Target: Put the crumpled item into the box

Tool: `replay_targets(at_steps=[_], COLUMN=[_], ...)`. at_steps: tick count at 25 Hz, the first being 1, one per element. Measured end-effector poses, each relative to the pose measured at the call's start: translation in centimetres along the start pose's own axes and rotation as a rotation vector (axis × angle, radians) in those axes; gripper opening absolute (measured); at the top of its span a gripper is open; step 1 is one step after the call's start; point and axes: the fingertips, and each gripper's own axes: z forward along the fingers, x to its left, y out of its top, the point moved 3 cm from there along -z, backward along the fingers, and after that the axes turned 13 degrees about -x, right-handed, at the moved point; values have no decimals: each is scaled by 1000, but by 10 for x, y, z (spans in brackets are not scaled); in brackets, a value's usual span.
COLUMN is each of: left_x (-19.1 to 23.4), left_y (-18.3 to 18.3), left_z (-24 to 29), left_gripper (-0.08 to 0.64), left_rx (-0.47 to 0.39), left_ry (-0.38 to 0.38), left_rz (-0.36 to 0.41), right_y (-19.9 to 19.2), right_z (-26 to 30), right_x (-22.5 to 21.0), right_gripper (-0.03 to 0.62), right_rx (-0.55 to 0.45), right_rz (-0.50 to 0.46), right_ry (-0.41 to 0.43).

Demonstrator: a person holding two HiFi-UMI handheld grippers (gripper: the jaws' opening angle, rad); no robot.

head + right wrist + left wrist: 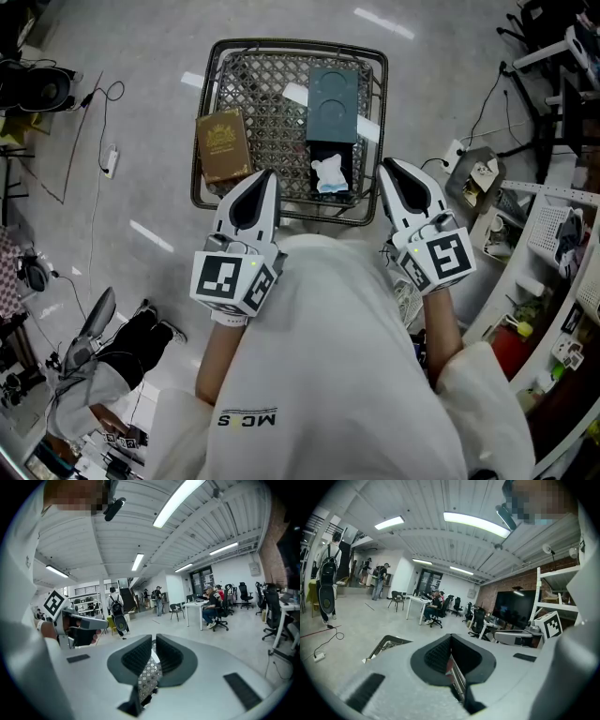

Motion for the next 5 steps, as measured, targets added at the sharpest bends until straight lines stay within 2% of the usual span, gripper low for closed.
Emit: replay_targets(at_steps=[5], left_x=[-2], left_y=[-3], left_z=[-1], left_gripper=[20], left_rx=[5], left_ry=[-5], left_rz=[-6], right_y=[-1], right_z=[-3], right_x=[2], right_gripper=[28], right_rx=[2], right_rz=[2], right_ry=[0])
